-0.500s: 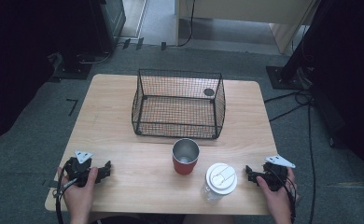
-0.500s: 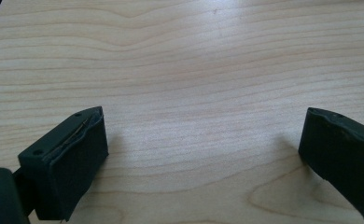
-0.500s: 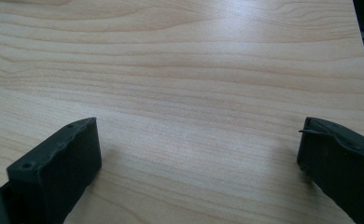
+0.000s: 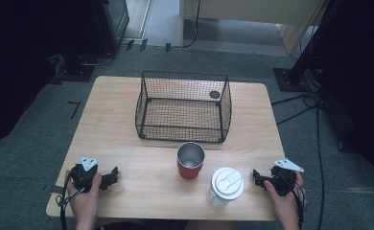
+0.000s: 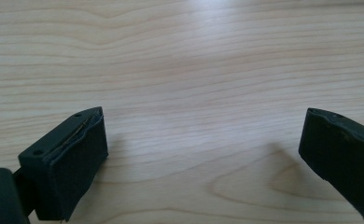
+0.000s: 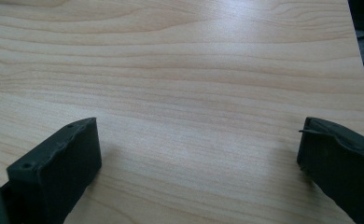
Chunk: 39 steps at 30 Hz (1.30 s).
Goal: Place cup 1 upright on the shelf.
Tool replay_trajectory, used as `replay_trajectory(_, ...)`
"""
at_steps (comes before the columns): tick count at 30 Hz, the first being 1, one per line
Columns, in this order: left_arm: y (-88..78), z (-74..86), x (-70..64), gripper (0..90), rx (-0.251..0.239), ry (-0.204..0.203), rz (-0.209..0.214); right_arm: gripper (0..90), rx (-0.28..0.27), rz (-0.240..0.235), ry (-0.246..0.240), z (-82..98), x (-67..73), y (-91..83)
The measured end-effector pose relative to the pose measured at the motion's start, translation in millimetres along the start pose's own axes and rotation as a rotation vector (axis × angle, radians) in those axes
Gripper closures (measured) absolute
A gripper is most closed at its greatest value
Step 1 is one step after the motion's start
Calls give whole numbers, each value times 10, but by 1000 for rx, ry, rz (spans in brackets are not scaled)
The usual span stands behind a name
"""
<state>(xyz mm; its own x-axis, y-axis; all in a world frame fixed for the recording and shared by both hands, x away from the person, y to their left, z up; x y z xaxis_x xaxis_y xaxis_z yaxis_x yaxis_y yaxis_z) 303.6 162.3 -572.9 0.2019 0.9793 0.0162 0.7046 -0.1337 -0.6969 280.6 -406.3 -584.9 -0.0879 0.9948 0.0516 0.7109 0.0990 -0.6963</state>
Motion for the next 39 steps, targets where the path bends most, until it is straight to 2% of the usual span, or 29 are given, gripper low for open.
replay_trajectory(3,-23,-31,-95,19,-8,18,16,0,0,0,0,0,0,0)
replay_trajectory(4,-45,-71,-210,18,-20,36,44,0,0,0,0,0,-1,0)
replay_trajectory(5,-45,-71,-210,18,-20,36,44,0,0,0,0,0,-1,0)
replay_trajectory(8,-76,-141,-403,18,-36,66,89,0,0,0,0,0,0,0)
replay_trajectory(10,-120,-222,-585,19,-60,85,136,0,0,0,0,0,0,0)
replay_trajectory(11,-120,-222,-585,19,-60,85,136,0,0,0,0,0,0,0)
replay_trajectory(13,-163,-290,-740,19,-81,107,166,0,-1,0,-1,-1,-2,1)
replay_trajectory(14,-163,-290,-740,19,-81,107,166,0,-1,0,-1,-1,-2,1)
replay_trajectory(16,-187,-333,-860,18,-87,127,191,0,0,2,3,0,-3,0)
replay_trajectory(21,-203,-381,-983,18,-93,147,214,0,-1,5,5,-2,-7,2)
replay_trajectory(26,-202,-434,-1181,18,-103,180,245,0,0,7,9,-3,-10,3)
replay_trajectory(27,-202,-434,-1181,18,-103,180,245,0,0,7,9,-3,-10,3)
replay_trajectory(28,-209,-453,-1256,18,-116,191,256,0,0,7,9,-3,-10,3)
replay_trajectory(29,-209,-453,-1256,18,-116,191,256,0,0,7,9,-3,-10,3)
replay_trajectory(30,-208,-462,-1332,18,-118,205,272,0,0,7,9,-3,-10,3)
replay_trajectory(31,-208,-462,-1332,9,-118,205,272,0,0,7,9,-3,-10,3)
replay_trajectory(36,-201,-469,-1549,0,-117,227,322,0,0,7,9,-3,-10,3)
replay_trajectory(39,-204,-471,-1604,0,-113,239,328,0,0,7,9,-3,-10,3)
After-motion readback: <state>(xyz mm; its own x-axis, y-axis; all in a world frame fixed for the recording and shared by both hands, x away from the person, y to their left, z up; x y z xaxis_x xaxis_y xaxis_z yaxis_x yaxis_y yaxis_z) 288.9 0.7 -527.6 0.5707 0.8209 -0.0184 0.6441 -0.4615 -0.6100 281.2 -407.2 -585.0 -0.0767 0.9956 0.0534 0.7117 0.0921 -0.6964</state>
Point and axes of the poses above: each handheld gripper's, and its own axes: y roughly forward along the jaws, z roughly out of its underside, x roughly to its left, the point moved 8 cm from there along y, roughly forward along the jaws, and after that the axes turned 2 degrees about y, right-handed, at the moved point
